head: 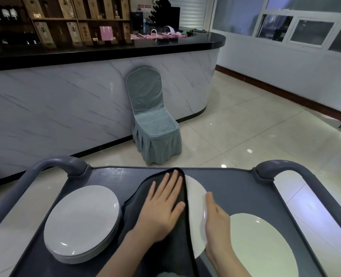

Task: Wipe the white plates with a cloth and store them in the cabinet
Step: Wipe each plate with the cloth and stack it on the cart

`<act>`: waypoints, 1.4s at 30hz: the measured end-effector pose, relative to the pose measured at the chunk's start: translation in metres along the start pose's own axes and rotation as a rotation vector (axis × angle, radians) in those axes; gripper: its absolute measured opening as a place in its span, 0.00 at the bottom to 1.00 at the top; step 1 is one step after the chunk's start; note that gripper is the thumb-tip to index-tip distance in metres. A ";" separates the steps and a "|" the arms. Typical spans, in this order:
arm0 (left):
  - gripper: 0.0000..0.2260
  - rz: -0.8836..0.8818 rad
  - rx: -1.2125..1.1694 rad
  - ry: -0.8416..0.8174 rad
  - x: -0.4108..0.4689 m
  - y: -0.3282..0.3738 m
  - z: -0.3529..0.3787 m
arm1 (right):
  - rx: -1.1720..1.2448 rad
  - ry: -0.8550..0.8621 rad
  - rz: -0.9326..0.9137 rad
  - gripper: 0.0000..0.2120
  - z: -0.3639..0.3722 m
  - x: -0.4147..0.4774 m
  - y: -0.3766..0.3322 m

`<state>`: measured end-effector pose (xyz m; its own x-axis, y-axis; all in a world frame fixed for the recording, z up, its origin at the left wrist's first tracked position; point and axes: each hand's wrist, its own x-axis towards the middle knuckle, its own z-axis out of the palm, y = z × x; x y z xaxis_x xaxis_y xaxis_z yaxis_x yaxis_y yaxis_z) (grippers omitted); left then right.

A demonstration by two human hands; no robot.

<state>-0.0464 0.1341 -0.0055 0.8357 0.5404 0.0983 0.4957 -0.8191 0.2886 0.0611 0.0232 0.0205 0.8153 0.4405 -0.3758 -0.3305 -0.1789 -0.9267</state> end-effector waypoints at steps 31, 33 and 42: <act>0.08 -0.124 -0.734 0.160 0.012 -0.032 -0.054 | -0.493 -0.489 -0.517 0.12 -0.019 0.001 -0.061; 0.07 -0.027 -0.670 0.055 0.016 -0.025 -0.061 | -0.620 -0.558 -0.621 0.15 -0.013 -0.002 -0.058; 0.07 -0.531 -1.100 0.388 -0.013 -0.026 -0.036 | -0.181 -0.242 -0.395 0.10 -0.024 0.002 -0.046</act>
<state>-0.0783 0.1556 0.0195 0.3810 0.9230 -0.0543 0.1351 0.0025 0.9908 0.0899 0.0111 0.0622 0.7208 0.6931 -0.0053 0.0868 -0.0978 -0.9914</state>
